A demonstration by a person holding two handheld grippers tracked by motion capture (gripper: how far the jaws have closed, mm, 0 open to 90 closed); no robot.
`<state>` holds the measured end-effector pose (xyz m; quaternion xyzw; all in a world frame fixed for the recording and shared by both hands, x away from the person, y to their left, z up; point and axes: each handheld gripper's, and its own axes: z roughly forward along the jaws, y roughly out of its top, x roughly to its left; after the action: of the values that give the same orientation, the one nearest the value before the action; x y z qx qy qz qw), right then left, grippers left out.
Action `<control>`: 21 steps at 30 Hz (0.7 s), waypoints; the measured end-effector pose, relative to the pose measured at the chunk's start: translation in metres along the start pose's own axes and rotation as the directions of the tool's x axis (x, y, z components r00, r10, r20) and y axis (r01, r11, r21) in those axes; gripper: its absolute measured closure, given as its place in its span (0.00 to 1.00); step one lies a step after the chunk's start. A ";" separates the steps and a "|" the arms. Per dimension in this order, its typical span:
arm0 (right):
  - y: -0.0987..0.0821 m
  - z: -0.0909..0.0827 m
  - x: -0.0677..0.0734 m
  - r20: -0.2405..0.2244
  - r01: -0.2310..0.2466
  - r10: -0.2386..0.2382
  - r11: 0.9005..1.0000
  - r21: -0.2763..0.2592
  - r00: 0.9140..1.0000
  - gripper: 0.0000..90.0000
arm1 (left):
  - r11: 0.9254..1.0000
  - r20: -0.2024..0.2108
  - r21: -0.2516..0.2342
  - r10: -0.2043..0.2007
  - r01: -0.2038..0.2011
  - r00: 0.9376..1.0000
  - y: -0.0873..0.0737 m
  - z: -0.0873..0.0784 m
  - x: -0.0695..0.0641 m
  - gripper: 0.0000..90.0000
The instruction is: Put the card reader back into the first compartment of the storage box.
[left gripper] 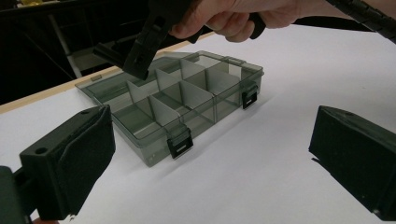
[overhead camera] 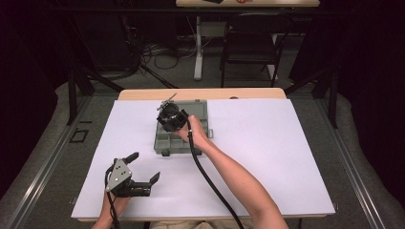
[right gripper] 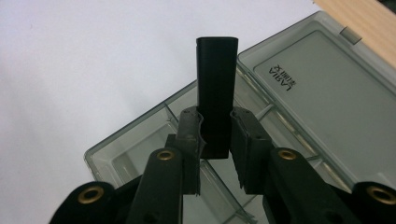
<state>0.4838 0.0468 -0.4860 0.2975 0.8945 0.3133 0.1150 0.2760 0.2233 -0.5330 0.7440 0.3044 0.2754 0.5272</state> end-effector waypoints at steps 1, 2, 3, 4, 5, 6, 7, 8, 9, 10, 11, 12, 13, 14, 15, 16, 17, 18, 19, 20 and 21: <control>0.000 0.002 0.001 0.003 -0.017 0.017 1.000 0.009 1.000 0.82 | 1.000 -0.001 -0.001 -0.001 0.001 1.000 0.000 0.000 0.000 0.00; 0.000 0.004 0.001 0.012 -0.025 0.024 1.000 0.015 1.000 0.82 | 1.000 0.000 -0.001 -0.002 0.002 1.000 0.000 0.000 0.001 0.00; 0.000 0.006 0.001 0.004 -0.040 0.040 0.999 0.017 0.999 0.71 | 1.000 -0.001 0.000 -0.003 0.003 1.000 0.000 0.000 0.001 0.00; 0.000 0.006 0.001 0.004 -0.040 0.040 0.999 0.017 0.999 0.71 | 1.000 -0.001 0.000 -0.002 0.002 1.000 0.000 0.000 0.001 0.00; 0.000 0.006 0.001 -0.001 -0.043 0.043 0.999 0.019 0.999 0.70 | 1.000 0.000 -0.001 -0.001 0.001 1.000 0.000 0.000 0.001 0.00; -0.001 0.006 0.001 -0.001 -0.048 0.048 0.999 0.019 0.999 0.70 | 1.000 0.001 -0.001 0.001 -0.001 1.000 0.000 -0.001 0.001 0.00; -0.001 0.005 0.001 -0.003 -0.043 0.043 0.999 0.021 0.999 0.68 | 1.000 0.000 0.000 0.002 -0.002 1.000 0.000 -0.001 0.000 0.00; -0.002 0.004 0.001 -0.001 -0.050 0.050 0.999 0.017 0.999 0.64 | 1.000 0.000 0.001 0.003 -0.003 1.000 0.000 -0.001 0.000 0.00; -0.002 0.003 0.000 -0.001 -0.048 0.048 0.999 0.014 0.999 0.58 | 1.000 -0.001 -0.001 -0.001 0.001 1.000 0.000 -0.001 0.000 0.00; -0.004 -0.002 -0.002 0.006 -0.052 0.052 0.999 0.011 0.999 0.53 | 1.000 -0.002 -0.003 -0.001 0.001 1.000 0.000 -0.001 0.000 0.00; -0.004 -0.002 -0.002 0.006 -0.052 0.052 0.999 0.011 0.999 0.49 | 1.000 -0.003 -0.001 -0.001 0.001 1.000 0.000 -0.001 0.001 0.00; -0.005 -0.005 -0.003 0.006 -0.057 0.057 0.998 0.009 0.998 0.42 | 1.000 -0.002 -0.001 0.000 0.000 1.000 0.000 -0.001 0.001 0.00; -0.005 -0.009 -0.005 0.003 -0.055 0.055 0.998 0.010 0.999 0.34 | 1.000 -0.002 0.000 0.000 0.000 1.000 0.000 0.000 0.001 0.00; -0.007 -0.012 -0.007 -0.004 -0.044 0.044 0.999 0.010 0.999 0.29 | 1.000 -0.002 0.000 -0.001 0.001 1.000 0.000 0.000 0.001 0.00; -0.010 -0.019 -0.009 -0.018 -0.029 0.029 1.000 0.007 0.999 0.21 | 1.000 -0.001 0.001 -0.001 0.001 1.000 0.000 0.001 0.001 0.00; -0.010 -0.019 -0.009 -0.018 -0.029 0.029 1.000 0.007 0.999 0.21 | 1.000 -0.001 0.003 0.002 -0.002 1.000 0.000 0.001 0.001 0.00; -0.012 -0.023 -0.009 -0.022 -0.026 0.026 1.000 0.011 0.999 0.17 | 1.000 -0.002 0.004 0.001 -0.001 1.000 0.000 0.002 0.001 0.00; -0.014 -0.027 -0.010 -0.035 -0.017 0.017 1.000 0.012 0.999 0.15 | 1.000 -0.001 0.006 0.001 -0.001 1.000 0.000 0.002 0.001 0.00; -0.016 -0.031 -0.011 -0.048 -0.013 0.014 1.000 0.008 0.999 0.14 | 1.000 0.000 0.008 0.000 0.000 1.000 0.000 0.002 0.001 0.00; -0.018 -0.035 -0.012 -0.052 -0.006 0.006 1.000 0.008 0.999 0.11 | 1.000 0.001 0.008 -0.001 0.001 1.000 0.000 0.002 0.001 0.00; -0.020 -0.038 -0.012 -0.053 -0.001 0.001 1.000 0.008 0.999 0.10 | 1.000 -0.001 0.007 0.001 -0.001 1.000 0.000 0.001 0.001 0.00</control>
<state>0.4695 0.0082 -0.4683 0.2901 0.8983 0.3177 0.0898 0.2774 0.2229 -0.5334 0.7458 0.3055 0.2749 0.5243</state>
